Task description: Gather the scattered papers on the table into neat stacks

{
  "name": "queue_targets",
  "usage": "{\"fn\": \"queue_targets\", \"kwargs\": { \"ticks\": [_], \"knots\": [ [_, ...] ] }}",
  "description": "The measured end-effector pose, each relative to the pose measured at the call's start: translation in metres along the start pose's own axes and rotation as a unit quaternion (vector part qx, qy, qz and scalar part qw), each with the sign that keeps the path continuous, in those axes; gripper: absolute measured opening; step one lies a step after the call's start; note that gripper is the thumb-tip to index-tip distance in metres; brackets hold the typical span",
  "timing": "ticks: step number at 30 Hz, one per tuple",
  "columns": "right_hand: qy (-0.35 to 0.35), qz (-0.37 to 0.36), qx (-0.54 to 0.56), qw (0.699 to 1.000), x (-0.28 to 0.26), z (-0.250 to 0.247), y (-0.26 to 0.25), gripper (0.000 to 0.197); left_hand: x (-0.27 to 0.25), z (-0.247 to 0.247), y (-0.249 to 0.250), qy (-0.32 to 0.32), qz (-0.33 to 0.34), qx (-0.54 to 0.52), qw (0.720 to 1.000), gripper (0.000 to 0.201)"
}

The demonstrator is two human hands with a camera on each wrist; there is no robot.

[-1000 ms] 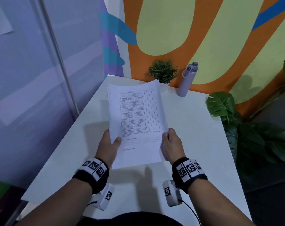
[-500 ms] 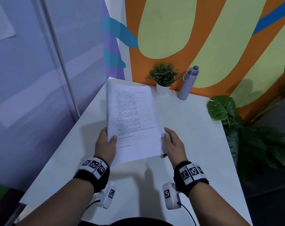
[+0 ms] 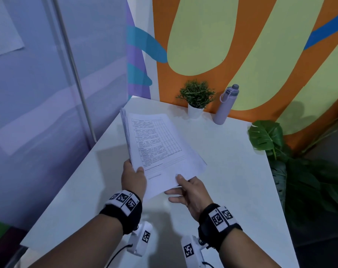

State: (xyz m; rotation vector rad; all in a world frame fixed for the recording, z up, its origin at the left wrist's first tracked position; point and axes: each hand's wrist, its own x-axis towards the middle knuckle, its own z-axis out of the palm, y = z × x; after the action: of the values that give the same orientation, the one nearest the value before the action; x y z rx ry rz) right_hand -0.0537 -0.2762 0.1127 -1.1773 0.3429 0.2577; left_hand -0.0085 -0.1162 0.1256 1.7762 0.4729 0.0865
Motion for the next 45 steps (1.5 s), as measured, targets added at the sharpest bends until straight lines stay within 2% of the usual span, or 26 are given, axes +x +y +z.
{"fn": "queue_targets", "kwargs": {
  "ticks": [4, 7, 9, 12, 15, 21, 24, 30, 34, 38, 41, 45],
  "knots": [
    [0.062, -0.008, 0.029, 0.998, 0.008, -0.007, 0.005, 0.029, -0.002, 0.005, 0.0, -0.046, 0.021, -0.008, 0.999, 0.035],
    [0.113, -0.005, 0.079, 0.99, 0.016, -0.023, 0.007, 0.027, 0.0, 0.008, -0.004, -0.156, 0.023, -0.071, 0.985, 0.037],
    [0.15, -0.002, 0.113, 0.982, 0.022, -0.038, 0.007, 0.026, 0.004, 0.009, -0.008, -0.219, 0.002, -0.068, 0.973, 0.04],
    [0.199, -0.007, 0.139, 0.97, 0.03, -0.064, 0.007, 0.022, 0.014, 0.002, -0.025, -0.227, 0.018, 0.127, 0.965, 0.047],
    [0.27, -0.013, 0.169, 0.948, 0.043, -0.089, 0.01, 0.024, 0.025, -0.008, -0.056, -0.245, 0.031, 0.288, 0.925, 0.048],
    [0.357, -0.006, 0.172, 0.918, 0.077, -0.132, 0.01, 0.006, 0.037, -0.023, -0.101, -0.269, 0.007, 0.46, 0.846, 0.053],
    [0.387, 0.025, 0.167, 0.906, 0.096, -0.145, 0.008, 0.011, 0.043, -0.026, -0.11, -0.271, -0.004, 0.508, 0.817, 0.053],
    [0.41, 0.049, 0.146, 0.899, 0.135, -0.154, 0.001, 0.019, 0.061, -0.025, -0.127, -0.27, 0.002, 0.531, 0.803, 0.054],
    [0.407, 0.071, 0.121, 0.903, 0.154, -0.159, 0.0, 0.019, 0.071, -0.022, -0.135, -0.272, 0.008, 0.529, 0.804, 0.054],
    [0.4, 0.058, 0.108, 0.908, 0.168, -0.163, 0.001, 0.013, 0.076, -0.019, -0.14, -0.273, 0.014, 0.527, 0.805, 0.054],
    [0.38, 0.041, 0.104, 0.918, 0.172, -0.166, 0.006, 0.023, 0.077, -0.019, -0.142, -0.271, 0.015, 0.527, 0.806, 0.054],
    [0.373, 0.034, -0.033, 0.927, 0.163, -0.168, 0.01, 0.032, 0.081, -0.021, -0.142, -0.279, 0.021, 0.521, 0.806, 0.055]
  ]
}}
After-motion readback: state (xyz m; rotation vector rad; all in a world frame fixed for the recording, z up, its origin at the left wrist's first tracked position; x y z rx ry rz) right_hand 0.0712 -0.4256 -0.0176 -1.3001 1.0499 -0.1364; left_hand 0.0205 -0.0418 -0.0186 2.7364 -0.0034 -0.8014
